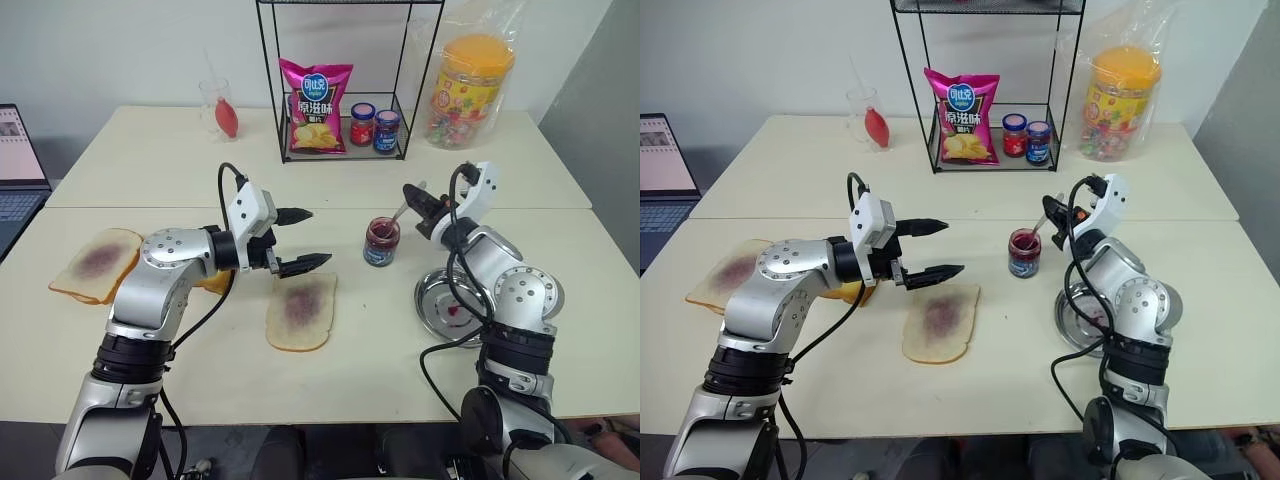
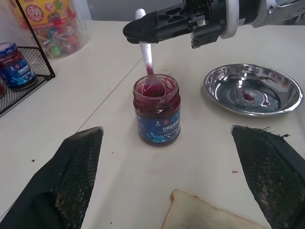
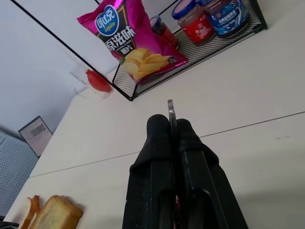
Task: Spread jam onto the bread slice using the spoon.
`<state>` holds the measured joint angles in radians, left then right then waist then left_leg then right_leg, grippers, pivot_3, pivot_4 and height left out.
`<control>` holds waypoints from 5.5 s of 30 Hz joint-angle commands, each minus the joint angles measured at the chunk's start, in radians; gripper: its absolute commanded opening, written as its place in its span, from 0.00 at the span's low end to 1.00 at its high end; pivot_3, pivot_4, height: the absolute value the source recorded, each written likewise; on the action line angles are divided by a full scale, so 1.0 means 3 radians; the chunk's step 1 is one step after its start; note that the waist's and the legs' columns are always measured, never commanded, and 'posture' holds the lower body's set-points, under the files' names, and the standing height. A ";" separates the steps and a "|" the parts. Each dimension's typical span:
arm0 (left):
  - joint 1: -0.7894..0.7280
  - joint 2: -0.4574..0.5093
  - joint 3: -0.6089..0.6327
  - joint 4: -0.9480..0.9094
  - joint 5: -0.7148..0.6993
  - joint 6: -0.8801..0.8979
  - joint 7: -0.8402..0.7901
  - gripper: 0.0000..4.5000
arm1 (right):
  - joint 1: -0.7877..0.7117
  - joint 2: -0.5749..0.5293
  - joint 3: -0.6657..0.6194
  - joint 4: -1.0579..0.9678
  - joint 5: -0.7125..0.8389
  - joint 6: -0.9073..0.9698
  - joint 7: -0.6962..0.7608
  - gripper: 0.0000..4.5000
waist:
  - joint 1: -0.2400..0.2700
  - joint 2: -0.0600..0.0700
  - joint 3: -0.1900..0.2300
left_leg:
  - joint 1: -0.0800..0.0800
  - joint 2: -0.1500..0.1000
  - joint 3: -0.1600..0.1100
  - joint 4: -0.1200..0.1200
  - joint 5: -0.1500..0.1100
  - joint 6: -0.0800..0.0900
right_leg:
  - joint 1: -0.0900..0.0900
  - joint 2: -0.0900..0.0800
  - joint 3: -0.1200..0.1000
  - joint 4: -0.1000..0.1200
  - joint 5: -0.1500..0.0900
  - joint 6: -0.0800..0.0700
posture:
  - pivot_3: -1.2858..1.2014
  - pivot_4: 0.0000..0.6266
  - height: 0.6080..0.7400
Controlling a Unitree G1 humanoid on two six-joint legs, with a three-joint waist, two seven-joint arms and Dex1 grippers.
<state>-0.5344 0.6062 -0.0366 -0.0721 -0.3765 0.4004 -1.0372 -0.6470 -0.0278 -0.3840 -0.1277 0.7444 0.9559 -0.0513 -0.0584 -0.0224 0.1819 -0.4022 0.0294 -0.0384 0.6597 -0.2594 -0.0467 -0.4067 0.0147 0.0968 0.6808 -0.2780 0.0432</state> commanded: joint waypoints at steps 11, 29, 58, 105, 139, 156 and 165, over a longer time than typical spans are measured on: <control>-0.0094 0.0001 0.0004 -0.0010 0.0005 -0.0130 -0.0028 1.00 | -0.0144 0.0062 -0.0286 0.0040 0.0437 -0.0044 -0.0311 0.02 | -0.0003 0.0000 0.0000 | 0.0000 0.0000 0.0000 0.0000 0.0000 0.0000 | 0.0000 0.0000 0.0000 0.0000 0.0000 0.0000 | 0.52 0.24 1.00; -0.0215 0.0053 0.0009 0.0110 -0.0001 -0.0279 -0.0255 1.00 | -0.0205 0.0085 -0.0444 0.0012 0.0992 -0.0141 -0.0599 0.02 | -0.0005 0.0001 0.0001 | -0.0001 0.0000 0.0001 -0.0002 0.0000 0.0000 | -0.0001 0.0000 0.0001 -0.0002 0.0000 0.0000 | 0.52 0.24 1.00; 0.1899 0.1227 0.1028 -0.0787 -0.0398 -0.0302 -0.0979 1.00 | 0.0357 0.0003 0.1907 -0.0028 0.0169 -0.0618 0.1227 0.02 | -0.0093 0.0003 0.0003 | -0.0003 0.0007 0.0003 -0.0049 0.0000 0.0000 | -0.0028 -0.0003 -0.0002 -0.0002 -0.0015 -0.0021 | 0.52 0.24 1.00; 0.2394 0.0832 0.1211 -0.0736 -0.0376 -0.0560 -0.0338 1.00 | 0.0224 0.0456 0.1286 0.0181 0.0091 0.0092 0.1391 0.02 | -0.0084 -0.0004 -0.0001 | 0.0007 0.0007 -0.0007 -0.0047 0.0001 -0.0003 | -0.0018 -0.0002 -0.0010 0.0004 -0.0013 -0.0022 | 0.52 0.24 1.00; 0.2351 0.0827 0.1149 -0.0675 -0.0306 -0.0616 -0.0323 1.00 | -0.0205 0.0566 0.1257 0.1473 -0.0403 -0.0919 0.1535 0.02 | -0.0088 -0.0004 -0.0001 | 0.0014 0.0006 -0.0004 -0.0045 0.0005 -0.0005 | -0.0010 0.0000 -0.0009 0.0004 -0.0010 -0.0021 | 0.52 0.24 1.00; 0.2115 0.0862 0.1013 -0.0681 -0.0303 -0.0499 -0.0354 1.00 | 0.0522 0.0449 0.1304 0.0650 0.0199 0.0222 0.1399 0.02 | -0.0098 -0.0006 -0.0002 | 0.0011 0.0006 -0.0004 -0.0047 0.0004 -0.0005 | -0.0014 0.0000 -0.0009 0.0002 -0.0010 -0.0021 | 0.52 0.24 1.00; 0.2133 0.0869 0.1028 -0.0747 -0.0316 -0.0448 -0.0346 1.00 | 0.0323 0.0314 0.1389 0.1027 -0.0231 -0.0418 0.1679 0.02 | -0.0097 -0.0005 -0.0001 | 0.0013 0.0006 -0.0003 -0.0046 0.0005 -0.0004 | -0.0013 0.0000 -0.0007 0.0002 -0.0010 -0.0021 | 0.52 0.24 1.00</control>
<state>0.1084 0.8523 0.2630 -0.2697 -0.4649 0.2640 -1.1433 -0.5242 0.0735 0.0432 0.1819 0.7050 0.8856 0.4410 -0.0876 -0.0239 0.1815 -0.3984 0.0312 -0.0392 0.6461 -0.2580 -0.0479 -0.4106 0.0149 0.0947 0.6813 -0.2810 0.0370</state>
